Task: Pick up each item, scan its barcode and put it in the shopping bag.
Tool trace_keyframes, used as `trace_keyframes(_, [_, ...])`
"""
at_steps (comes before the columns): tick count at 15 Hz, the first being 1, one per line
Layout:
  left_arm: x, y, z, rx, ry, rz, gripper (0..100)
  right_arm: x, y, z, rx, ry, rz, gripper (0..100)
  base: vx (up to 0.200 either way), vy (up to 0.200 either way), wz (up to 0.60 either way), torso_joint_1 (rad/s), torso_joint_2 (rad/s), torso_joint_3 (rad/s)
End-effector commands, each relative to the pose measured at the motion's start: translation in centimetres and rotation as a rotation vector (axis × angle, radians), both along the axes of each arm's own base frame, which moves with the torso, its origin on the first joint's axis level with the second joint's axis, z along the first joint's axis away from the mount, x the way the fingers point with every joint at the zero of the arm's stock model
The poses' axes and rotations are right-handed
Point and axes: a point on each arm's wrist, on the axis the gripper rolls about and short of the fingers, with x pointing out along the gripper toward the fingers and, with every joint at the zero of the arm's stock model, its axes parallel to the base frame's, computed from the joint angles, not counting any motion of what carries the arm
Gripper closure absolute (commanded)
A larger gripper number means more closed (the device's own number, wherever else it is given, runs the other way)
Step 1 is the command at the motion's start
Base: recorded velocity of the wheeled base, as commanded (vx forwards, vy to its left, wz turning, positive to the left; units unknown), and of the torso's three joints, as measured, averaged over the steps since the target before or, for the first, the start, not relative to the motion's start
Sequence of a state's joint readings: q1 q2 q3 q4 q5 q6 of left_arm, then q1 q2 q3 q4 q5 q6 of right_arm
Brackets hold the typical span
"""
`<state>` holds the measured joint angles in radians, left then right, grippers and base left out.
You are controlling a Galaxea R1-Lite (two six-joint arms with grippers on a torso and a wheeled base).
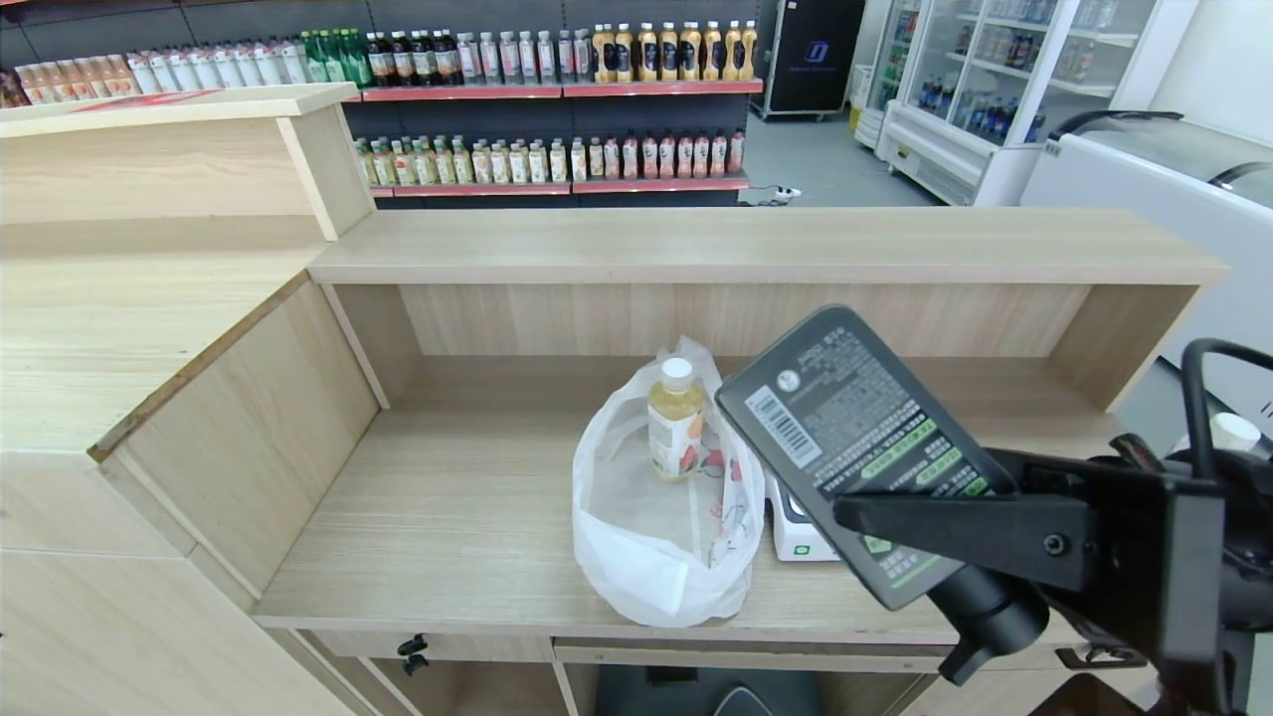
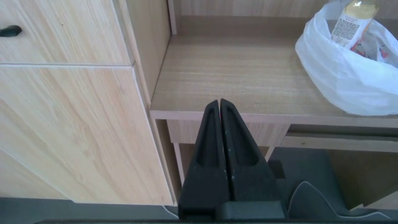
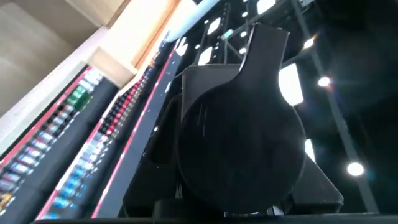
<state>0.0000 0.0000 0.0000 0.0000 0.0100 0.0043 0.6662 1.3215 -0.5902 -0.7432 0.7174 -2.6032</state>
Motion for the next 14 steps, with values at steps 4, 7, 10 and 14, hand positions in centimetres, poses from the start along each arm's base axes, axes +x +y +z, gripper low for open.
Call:
trace_keyframes(4, [0.0,0.0,0.0,0.000,0.000,0.001,100,-1.5,-0.4,0.6,0.022,-0.032,0.032,100,0.000,0.000,0.00,0.000,0.00,0.000])
trace_keyframes(7, [0.0,0.0,0.0,0.000,0.000,0.001,100,-2.4,-1.2,0.9,0.038,-0.045,0.037,100,0.000,0.000,0.00,0.000,0.00,0.000])
trace_keyframes(10, [0.0,0.0,0.0,0.000,0.000,0.001,100,-2.9,-1.6,0.3,0.006,-0.022,0.040,100,0.000,0.000,0.00,0.000,0.00,0.000])
trace_keyframes(14, [0.0,0.0,0.0,0.000,0.000,0.001,100,-3.0,-1.6,0.2,-0.003,-0.037,0.041,100,0.000,0.000,0.00,0.000,0.00,0.000])
